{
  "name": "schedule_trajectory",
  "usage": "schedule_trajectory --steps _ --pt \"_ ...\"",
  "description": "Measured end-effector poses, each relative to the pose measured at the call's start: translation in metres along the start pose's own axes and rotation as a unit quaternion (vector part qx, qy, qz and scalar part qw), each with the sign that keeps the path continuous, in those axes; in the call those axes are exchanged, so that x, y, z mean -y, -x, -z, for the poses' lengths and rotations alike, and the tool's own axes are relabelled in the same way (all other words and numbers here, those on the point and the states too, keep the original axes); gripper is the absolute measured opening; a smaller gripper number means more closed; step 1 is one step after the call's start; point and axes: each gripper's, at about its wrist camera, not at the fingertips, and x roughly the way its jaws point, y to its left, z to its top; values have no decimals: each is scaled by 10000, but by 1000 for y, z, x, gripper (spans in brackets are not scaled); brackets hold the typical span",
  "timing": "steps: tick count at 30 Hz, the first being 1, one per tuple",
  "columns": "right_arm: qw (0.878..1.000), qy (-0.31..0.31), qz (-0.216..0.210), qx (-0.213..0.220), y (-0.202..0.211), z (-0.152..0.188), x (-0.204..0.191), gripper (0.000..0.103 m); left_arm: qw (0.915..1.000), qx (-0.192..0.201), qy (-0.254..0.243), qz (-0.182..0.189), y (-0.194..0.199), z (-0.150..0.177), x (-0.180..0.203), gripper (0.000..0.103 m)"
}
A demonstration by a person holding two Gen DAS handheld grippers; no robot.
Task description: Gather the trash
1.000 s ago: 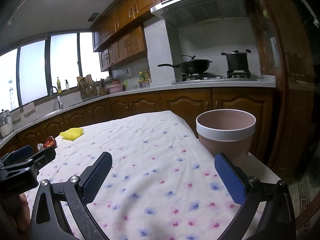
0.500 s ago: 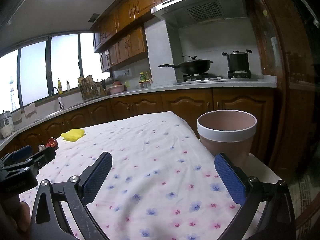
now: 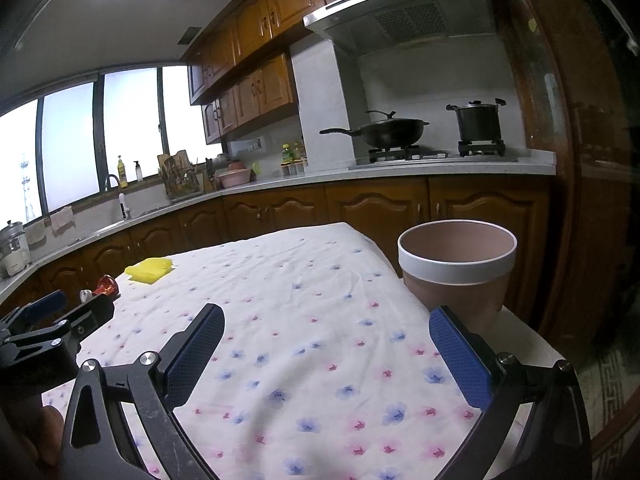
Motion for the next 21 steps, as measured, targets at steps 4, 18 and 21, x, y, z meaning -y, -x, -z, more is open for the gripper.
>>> schedule_trajectory --steps 4,18,21 --pt "10000 -14 -14 -12 1 0 -3 103 10000 -16 11 21 -1 -1 -1 103" --pt "10000 -13 -38 -41 -1 0 -8 103 10000 -50 0 42 -4 0 -1 103" --pt "10000 -15 -38 -43 -1 0 -8 103 10000 -58 8 73 -4 0 -2 103"
